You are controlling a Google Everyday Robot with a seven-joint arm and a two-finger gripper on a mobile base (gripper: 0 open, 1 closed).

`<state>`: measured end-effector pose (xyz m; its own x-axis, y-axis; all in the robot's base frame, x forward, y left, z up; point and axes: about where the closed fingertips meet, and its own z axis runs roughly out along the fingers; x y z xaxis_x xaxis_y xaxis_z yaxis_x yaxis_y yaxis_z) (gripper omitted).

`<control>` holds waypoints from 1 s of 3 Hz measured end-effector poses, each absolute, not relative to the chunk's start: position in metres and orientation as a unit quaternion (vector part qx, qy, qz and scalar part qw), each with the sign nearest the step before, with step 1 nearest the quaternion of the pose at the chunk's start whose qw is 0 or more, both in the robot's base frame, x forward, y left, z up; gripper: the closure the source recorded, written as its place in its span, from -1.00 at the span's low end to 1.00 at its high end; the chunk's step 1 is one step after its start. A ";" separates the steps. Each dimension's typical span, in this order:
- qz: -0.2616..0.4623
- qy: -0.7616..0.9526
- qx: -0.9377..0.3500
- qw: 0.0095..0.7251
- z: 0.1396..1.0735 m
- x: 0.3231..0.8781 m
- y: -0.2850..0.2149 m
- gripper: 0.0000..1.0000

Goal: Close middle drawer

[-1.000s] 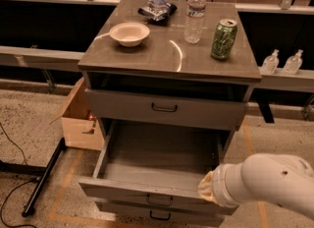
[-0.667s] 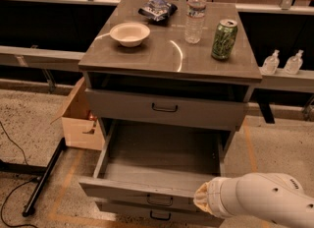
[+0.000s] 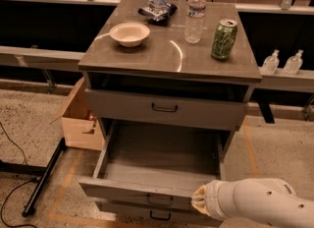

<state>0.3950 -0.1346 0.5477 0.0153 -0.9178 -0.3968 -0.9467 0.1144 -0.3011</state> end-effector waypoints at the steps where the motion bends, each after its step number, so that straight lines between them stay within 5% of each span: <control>1: 0.032 0.680 -0.684 0.261 0.511 0.398 -0.129 1.00; 3: 0.035 0.664 -0.703 0.252 0.456 0.402 -0.122 1.00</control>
Offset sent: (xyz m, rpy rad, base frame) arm 0.0084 0.0171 -0.1086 -0.0203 0.0024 0.1251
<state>0.4018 -0.1221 0.4563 0.1160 -0.9163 -0.3834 -0.9513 0.0085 -0.3082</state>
